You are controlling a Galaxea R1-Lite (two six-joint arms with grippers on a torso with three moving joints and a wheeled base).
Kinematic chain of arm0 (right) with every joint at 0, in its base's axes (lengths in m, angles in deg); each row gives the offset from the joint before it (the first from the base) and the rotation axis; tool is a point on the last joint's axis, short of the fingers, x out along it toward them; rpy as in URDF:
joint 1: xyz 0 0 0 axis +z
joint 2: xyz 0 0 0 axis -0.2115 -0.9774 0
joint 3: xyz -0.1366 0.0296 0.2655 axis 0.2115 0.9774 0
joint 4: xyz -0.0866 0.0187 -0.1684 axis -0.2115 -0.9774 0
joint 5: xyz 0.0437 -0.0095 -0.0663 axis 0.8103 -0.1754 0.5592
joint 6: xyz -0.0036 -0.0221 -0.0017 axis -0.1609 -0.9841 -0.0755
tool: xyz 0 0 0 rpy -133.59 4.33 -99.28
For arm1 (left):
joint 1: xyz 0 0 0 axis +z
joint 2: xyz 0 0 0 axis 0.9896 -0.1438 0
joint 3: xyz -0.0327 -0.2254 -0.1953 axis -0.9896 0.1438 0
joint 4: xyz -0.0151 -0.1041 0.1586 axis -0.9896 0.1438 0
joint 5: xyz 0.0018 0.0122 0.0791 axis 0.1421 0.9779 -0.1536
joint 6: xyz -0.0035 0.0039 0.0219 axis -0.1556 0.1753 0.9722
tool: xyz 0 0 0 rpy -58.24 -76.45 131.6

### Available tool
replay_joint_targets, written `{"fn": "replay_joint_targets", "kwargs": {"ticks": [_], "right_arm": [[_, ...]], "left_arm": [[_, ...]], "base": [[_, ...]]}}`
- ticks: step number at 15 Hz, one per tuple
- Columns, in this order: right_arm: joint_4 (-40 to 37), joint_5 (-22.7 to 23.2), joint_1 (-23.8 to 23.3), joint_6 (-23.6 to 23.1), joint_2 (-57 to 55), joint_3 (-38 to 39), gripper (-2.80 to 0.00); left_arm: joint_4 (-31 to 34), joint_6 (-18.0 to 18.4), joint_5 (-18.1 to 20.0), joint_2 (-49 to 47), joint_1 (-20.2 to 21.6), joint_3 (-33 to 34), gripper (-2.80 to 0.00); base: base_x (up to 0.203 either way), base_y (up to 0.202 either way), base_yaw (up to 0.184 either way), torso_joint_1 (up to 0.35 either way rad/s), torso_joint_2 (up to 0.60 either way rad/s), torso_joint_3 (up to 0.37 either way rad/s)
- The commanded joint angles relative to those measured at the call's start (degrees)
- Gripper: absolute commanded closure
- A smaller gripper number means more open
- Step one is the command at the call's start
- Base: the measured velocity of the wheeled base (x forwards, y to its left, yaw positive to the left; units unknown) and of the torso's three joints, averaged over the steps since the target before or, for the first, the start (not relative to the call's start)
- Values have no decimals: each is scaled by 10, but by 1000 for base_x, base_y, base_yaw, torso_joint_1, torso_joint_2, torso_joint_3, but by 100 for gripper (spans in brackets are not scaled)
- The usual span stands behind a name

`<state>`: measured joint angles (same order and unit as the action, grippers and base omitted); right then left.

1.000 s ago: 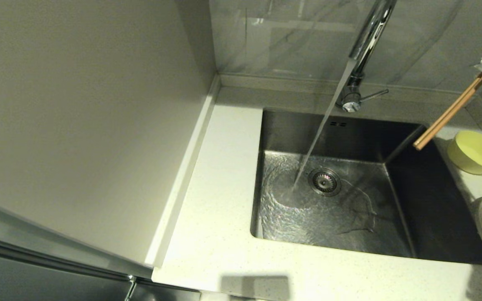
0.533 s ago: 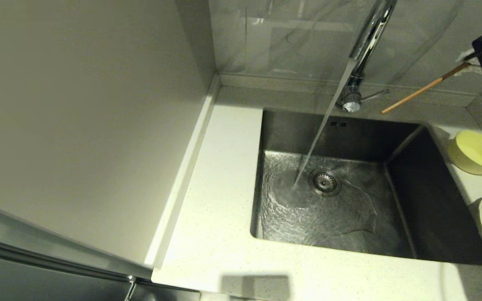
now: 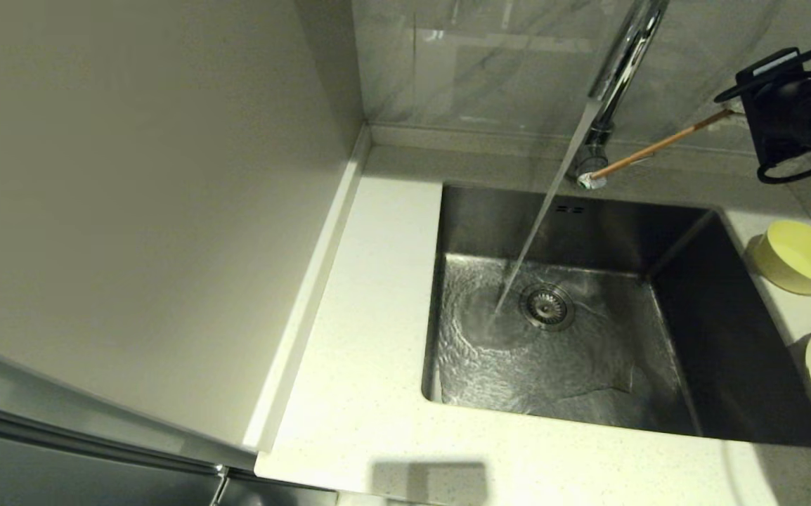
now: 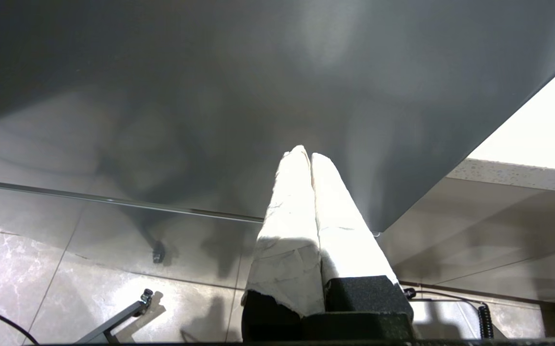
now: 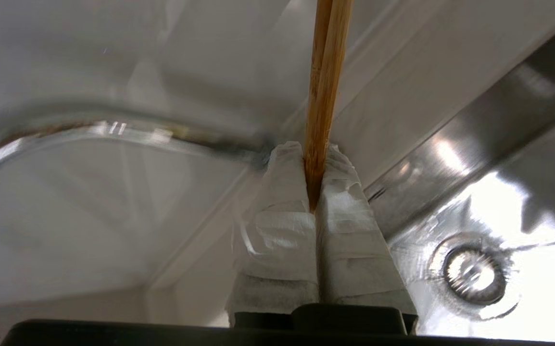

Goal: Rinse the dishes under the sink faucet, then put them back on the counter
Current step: Rinse the chopsticks

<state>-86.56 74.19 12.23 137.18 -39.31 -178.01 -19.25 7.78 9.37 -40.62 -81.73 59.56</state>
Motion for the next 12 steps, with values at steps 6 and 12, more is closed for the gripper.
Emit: {"fn": "replay_joint_targets", "kwargs": {"ticks": [6,12], "right_arm": [[0,-1,53,13,-2,-4,0],[0,-13,95,13,-2,-5,0]], "left_arm": [[0,0,0,1,0,0,0],[0,0,0,1,0,0,0]], "base": [[0,0,0,0,0,0],[0,0,0,0,0,0]]}}
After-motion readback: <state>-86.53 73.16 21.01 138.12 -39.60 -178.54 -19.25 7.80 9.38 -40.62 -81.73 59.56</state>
